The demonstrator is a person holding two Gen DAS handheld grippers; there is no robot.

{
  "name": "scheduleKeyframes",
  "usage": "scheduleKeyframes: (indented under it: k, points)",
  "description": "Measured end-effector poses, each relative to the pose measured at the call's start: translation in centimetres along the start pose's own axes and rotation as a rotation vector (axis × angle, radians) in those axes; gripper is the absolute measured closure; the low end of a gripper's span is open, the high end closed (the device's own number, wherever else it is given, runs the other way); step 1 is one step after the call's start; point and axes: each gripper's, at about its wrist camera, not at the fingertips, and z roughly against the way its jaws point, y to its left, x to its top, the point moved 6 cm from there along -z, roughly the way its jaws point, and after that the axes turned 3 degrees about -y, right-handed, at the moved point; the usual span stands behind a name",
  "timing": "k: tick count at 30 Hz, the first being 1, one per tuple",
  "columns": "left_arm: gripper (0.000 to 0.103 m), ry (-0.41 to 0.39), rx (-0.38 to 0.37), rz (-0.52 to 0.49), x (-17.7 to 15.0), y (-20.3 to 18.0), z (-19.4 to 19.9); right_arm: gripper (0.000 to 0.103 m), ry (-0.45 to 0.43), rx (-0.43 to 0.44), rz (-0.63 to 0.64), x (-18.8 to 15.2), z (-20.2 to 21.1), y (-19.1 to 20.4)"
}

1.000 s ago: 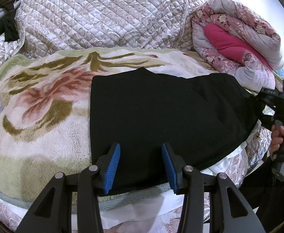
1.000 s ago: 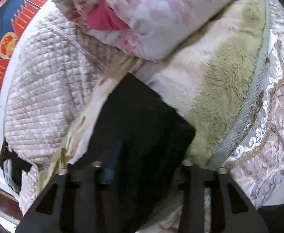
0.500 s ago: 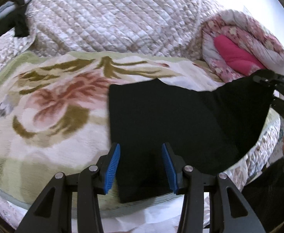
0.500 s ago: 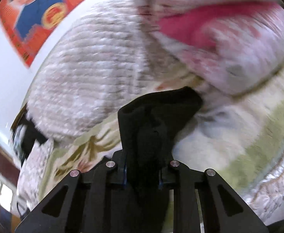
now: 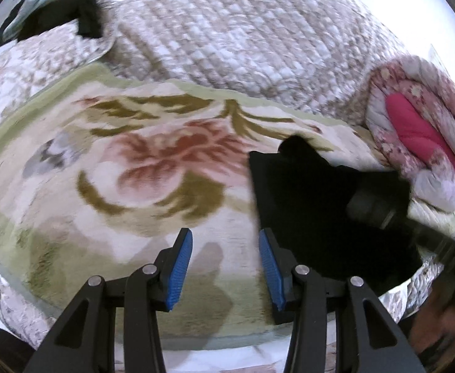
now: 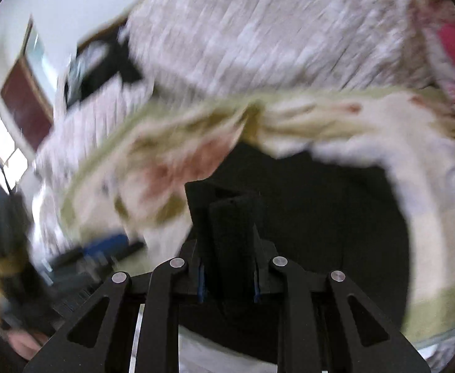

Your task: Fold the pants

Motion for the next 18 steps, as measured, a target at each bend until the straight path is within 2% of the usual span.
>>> scheduleKeyframes:
  k: [2,9,12,18]
  points:
    - [0.056,0.001,0.007,0.018,0.0,0.7,0.1,0.082,0.028,-0.008,0.02,-1.3,-1.1,0.1]
    - [0.056,-0.009,0.005,0.036,0.2,1.1,0.4,0.082,-0.028,-0.035,0.103,0.3,0.2,1.5]
    - [0.056,-0.015,0.005,0.036,0.3,1.0,0.5,0.082,0.02,-0.039,0.125,-1.6,-1.3,1.7]
    - [0.056,-0.006,0.013,0.038,0.1,1.2,0.3,0.082,0.002,-0.05,0.157,-2.0,-1.3,2.0]
